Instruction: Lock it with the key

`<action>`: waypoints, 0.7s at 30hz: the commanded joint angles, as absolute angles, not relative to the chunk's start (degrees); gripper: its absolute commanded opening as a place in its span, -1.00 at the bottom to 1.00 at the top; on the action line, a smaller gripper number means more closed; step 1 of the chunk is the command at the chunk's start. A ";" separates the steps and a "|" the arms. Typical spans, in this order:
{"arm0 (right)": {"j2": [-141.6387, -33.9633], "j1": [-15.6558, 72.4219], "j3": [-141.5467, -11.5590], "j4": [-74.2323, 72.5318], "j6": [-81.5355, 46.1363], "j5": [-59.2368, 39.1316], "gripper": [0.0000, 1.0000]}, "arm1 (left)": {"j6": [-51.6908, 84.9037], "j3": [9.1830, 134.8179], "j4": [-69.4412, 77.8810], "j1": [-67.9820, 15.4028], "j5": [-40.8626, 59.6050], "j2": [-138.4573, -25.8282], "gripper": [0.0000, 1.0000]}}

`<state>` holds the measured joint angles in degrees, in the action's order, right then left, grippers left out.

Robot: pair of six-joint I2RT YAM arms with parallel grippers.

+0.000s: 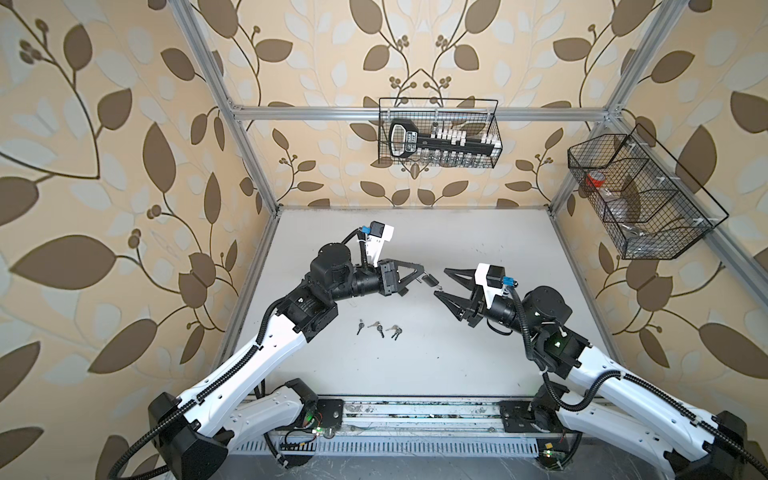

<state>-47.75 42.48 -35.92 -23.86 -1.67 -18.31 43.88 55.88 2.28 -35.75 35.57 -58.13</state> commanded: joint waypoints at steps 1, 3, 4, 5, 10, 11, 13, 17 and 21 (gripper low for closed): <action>-48.64 42.45 -35.25 -28.48 -1.58 -20.81 0.16 | 44.92 55.82 7.82 -36.56 36.22 -57.04 -1.00; -49.19 42.47 -35.50 -28.57 -1.66 -21.15 0.12 | 44.91 55.72 7.89 -36.81 36.06 -56.87 -1.00; -49.47 42.52 -35.58 -28.63 -1.84 -21.42 0.11 | 44.96 55.60 7.91 -36.84 36.04 -56.79 -1.00; -49.77 42.53 -35.75 -28.63 -2.05 -21.72 0.08 | 44.93 55.50 7.93 -36.90 36.04 -56.78 -1.00; -51.23 42.49 -35.77 -27.81 -3.13 -20.26 -0.03 | 45.09 55.31 8.35 -37.14 36.12 -56.43 -1.00; -51.33 42.52 -35.56 -27.91 -3.33 -19.76 -0.05 | 45.02 55.28 8.41 -37.12 36.12 -56.34 -1.00; -51.23 42.47 -35.07 -29.02 -4.24 -18.65 -0.07 | 45.14 55.10 8.52 -37.22 36.19 -56.34 -1.00; -51.84 42.51 -35.36 -28.75 -4.75 -17.80 -0.13 | 45.09 55.02 8.70 -37.20 36.21 -56.25 -1.00; -52.93 42.54 -35.66 -28.31 -5.44 -18.37 -0.15 | 45.05 55.07 8.78 -37.26 36.26 -56.16 -1.00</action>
<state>-52.21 42.48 -35.88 -27.62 -4.29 -18.68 45.17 54.98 4.32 -36.82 35.57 -58.11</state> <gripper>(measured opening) 0.425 0.054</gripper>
